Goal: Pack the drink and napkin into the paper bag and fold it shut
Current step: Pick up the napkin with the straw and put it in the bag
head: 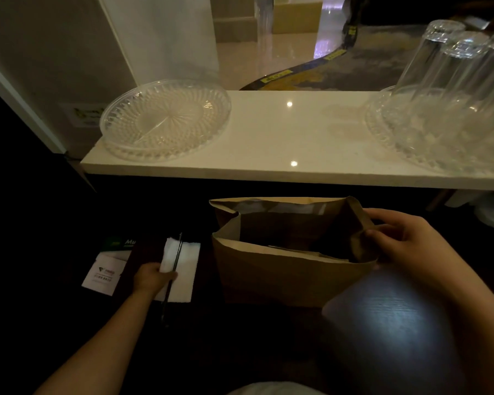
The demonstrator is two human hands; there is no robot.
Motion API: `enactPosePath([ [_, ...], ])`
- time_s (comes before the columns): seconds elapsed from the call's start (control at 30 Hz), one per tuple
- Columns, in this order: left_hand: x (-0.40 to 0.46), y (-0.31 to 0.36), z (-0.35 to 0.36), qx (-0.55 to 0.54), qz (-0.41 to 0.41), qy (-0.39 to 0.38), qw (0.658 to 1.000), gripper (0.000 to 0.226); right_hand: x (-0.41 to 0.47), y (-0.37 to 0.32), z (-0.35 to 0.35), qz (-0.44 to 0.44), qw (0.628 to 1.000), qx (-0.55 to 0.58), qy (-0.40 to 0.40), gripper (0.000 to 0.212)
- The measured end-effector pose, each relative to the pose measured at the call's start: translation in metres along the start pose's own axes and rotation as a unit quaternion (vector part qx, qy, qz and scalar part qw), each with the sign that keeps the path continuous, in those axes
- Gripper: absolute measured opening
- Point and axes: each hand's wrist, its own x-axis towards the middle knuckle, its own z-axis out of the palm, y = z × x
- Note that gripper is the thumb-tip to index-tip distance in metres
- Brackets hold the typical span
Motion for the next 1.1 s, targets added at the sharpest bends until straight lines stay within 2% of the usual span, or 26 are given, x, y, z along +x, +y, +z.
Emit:
enactPosePath([
  [0.2, -0.024, 0.019, -0.029, -0.103, 0.075, 0.0, 0.992, 0.034, 0.002, 0.002, 0.0, 0.005, 1.0, -0.005, -0.001, 0.039],
  [0.33, -0.058, 0.043, -0.081, -0.197, 0.126, 0.058, 0.971, 0.028, 0.003, 0.002, 0.0, 0.006, 1.0, 0.005, -0.006, 0.038],
  [0.37, -0.068, 0.052, -0.099, -0.24, 0.147, 0.06, 0.958, 0.026, 0.003, 0.001, 0.0, 0.007, 1.0, 0.014, -0.008, 0.038],
  [0.43, -0.095, 0.079, -0.131, -0.322, 0.214, 0.012, 0.922, 0.025, 0.003, 0.001, 0.0, 0.009, 1.0, 0.026, -0.014, 0.038],
  [0.47, -0.11, 0.097, -0.144, -0.352, 0.262, -0.024, 0.898, 0.035, 0.003, 0.0, -0.001, 0.009, 0.999, 0.027, -0.016, 0.039],
  [0.5, -0.124, 0.115, -0.153, -0.364, 0.311, -0.055, 0.877, 0.045, 0.003, 0.0, -0.001, 0.009, 0.999, 0.028, -0.016, 0.039],
  [0.57, -0.146, 0.156, -0.158, -0.361, 0.401, -0.111, 0.835, 0.048, 0.003, -0.001, -0.001, 0.007, 0.999, 0.034, -0.017, 0.038],
  [0.67, -0.164, 0.216, -0.136, -0.295, 0.488, -0.217, 0.793, 0.041, 0.002, -0.004, -0.002, -0.002, 0.999, 0.047, -0.017, 0.04],
  [0.77, -0.175, 0.264, -0.095, -0.148, 0.503, -0.31, 0.793, 0.032, 0.002, -0.006, -0.002, -0.006, 0.998, 0.052, -0.019, 0.043],
  [0.83, -0.175, 0.285, -0.066, -0.006, 0.513, -0.33, 0.792, 0.023, 0.002, -0.006, -0.002, -0.008, 0.999, 0.046, -0.008, 0.041],
  [0.93, -0.165, 0.298, -0.033, 0.175, 0.496, -0.358, 0.771, 0.016, 0.001, -0.005, -0.002, -0.012, 0.998, 0.06, -0.008, 0.029],
  [1.0, -0.158, 0.3, -0.019, 0.243, 0.479, -0.37, 0.758, 0.014, -0.001, -0.003, -0.003, -0.011, 0.997, 0.073, -0.006, 0.028],
  [1.1, -0.151, 0.3, -0.008, 0.291, 0.473, -0.355, 0.752, 0.011, -0.003, -0.003, -0.003, -0.017, 0.997, 0.073, -0.001, 0.04],
])
